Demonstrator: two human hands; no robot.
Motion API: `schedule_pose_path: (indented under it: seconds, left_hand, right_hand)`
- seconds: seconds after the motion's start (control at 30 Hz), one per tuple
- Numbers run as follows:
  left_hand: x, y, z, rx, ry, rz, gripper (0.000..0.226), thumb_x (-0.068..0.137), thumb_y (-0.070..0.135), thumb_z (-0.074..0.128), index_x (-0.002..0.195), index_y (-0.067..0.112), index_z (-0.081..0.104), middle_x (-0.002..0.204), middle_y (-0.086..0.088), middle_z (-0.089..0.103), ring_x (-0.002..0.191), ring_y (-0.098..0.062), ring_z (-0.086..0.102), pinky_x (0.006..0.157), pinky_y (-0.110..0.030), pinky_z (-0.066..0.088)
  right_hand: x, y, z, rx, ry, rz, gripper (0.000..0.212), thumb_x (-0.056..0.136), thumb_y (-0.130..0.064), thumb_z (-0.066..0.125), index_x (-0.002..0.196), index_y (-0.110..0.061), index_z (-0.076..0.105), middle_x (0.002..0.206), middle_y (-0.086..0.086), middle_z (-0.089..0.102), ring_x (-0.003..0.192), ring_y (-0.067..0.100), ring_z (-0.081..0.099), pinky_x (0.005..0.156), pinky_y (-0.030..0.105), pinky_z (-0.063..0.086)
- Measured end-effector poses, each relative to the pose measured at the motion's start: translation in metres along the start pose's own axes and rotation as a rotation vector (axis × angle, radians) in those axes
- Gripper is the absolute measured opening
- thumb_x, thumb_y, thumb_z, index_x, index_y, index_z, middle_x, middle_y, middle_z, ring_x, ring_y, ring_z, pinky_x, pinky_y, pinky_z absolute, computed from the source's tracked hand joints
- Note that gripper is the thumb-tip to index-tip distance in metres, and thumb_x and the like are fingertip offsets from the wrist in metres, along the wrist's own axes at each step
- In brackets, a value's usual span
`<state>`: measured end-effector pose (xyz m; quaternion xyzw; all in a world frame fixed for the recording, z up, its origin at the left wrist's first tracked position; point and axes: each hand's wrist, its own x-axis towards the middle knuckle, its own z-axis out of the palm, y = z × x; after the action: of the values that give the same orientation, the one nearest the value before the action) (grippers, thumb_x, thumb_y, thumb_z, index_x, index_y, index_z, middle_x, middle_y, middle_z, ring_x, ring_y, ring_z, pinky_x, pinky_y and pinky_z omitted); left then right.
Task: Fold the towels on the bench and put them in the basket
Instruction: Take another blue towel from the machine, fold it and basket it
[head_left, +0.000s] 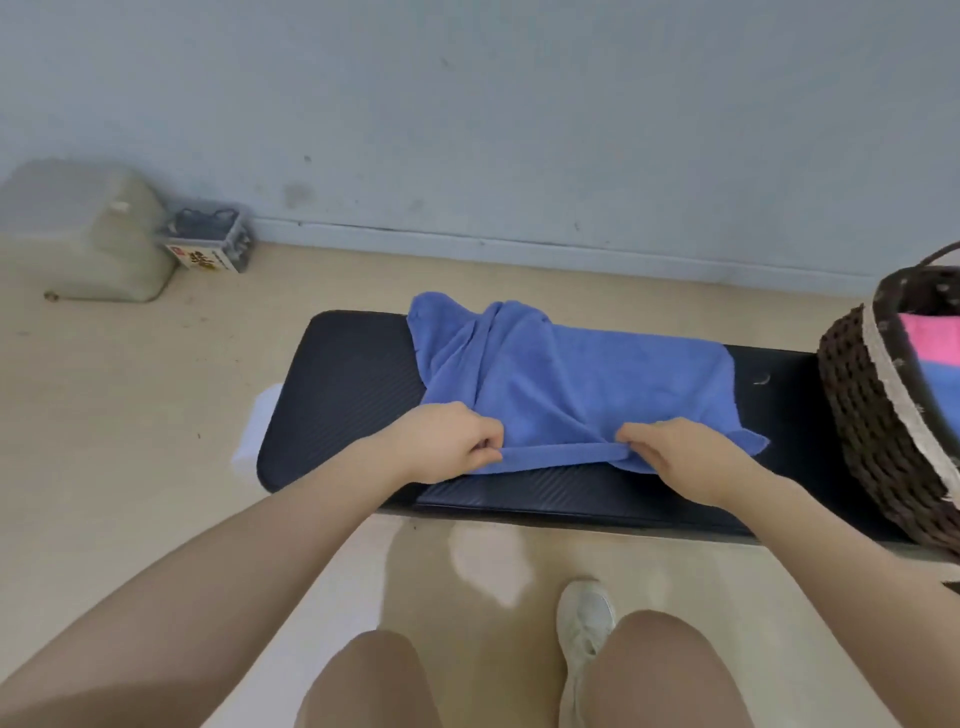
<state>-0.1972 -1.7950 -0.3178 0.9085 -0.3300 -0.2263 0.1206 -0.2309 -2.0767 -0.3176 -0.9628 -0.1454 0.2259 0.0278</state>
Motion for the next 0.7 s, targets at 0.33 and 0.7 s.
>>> schedule_pose_path:
  seconds: [0.33, 0.7]
  left_hand:
    - [-0.058, 0.06, 0.036, 0.022, 0.102, -0.235, 0.024, 0.098, 0.034, 0.039, 0.095, 0.015, 0.055, 0.066, 0.007, 0.044, 0.071, -0.02, 0.046, 0.061, -0.03, 0.034]
    - [-0.059, 0.059, 0.024, -0.143, 0.465, -0.406, 0.015, 0.095, 0.028, 0.043, 0.099, 0.018, 0.053, 0.09, 0.007, 0.055, 0.078, -0.017, 0.053, 0.068, -0.035, 0.047]
  right_hand:
    - [-0.063, -0.016, 0.014, -0.101, 0.018, -0.031, 0.022, 0.098, -0.018, 0.032, 0.087, -0.025, 0.051, 0.079, 0.0, 0.053, 0.072, 0.02, 0.043, 0.054, 0.029, 0.028]
    - [-0.048, -0.06, -0.01, 0.132, 0.264, -0.004, 0.035, 0.097, -0.037, 0.039, 0.071, -0.016, 0.045, 0.068, -0.003, 0.047, 0.069, 0.021, 0.046, 0.052, 0.031, 0.032]
